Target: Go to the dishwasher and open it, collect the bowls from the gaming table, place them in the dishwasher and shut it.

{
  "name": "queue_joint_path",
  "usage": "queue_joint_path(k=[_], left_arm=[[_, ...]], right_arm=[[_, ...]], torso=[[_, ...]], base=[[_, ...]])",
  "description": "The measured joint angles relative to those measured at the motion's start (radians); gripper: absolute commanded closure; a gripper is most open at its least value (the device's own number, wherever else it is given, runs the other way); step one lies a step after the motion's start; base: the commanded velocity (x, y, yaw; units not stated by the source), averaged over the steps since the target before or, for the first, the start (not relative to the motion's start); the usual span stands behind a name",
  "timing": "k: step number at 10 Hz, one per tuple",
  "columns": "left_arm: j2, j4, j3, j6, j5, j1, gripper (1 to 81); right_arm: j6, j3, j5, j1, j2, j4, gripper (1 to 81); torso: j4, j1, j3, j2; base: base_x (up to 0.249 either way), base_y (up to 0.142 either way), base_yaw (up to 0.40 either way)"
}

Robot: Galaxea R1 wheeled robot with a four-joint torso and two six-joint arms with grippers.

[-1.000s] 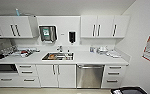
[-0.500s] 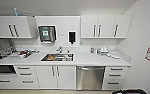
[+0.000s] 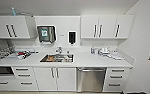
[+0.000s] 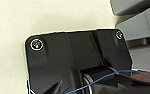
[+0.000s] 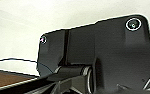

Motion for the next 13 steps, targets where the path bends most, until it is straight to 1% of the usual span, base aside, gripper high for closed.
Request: queue_joint_path(k=[10,13], left_arm=[[0.000,0.000,0.000,0.000,0.000,0.008,1.0],[0.000,0.000,-0.001,0.000,-0.005,-0.006,1.0]], right_arm=[[0.000,0.000,-0.001,-0.001,0.000,0.000,1.0],[0.000,0.000,0.003,0.007,0.003,0.000,1.0]], torso=[[0.000,0.000,0.000,0.000],[0.000,0.001,0.000,0.000]], base=[[0.099,0.000,0.000],[0.099,0.000,0.000]])
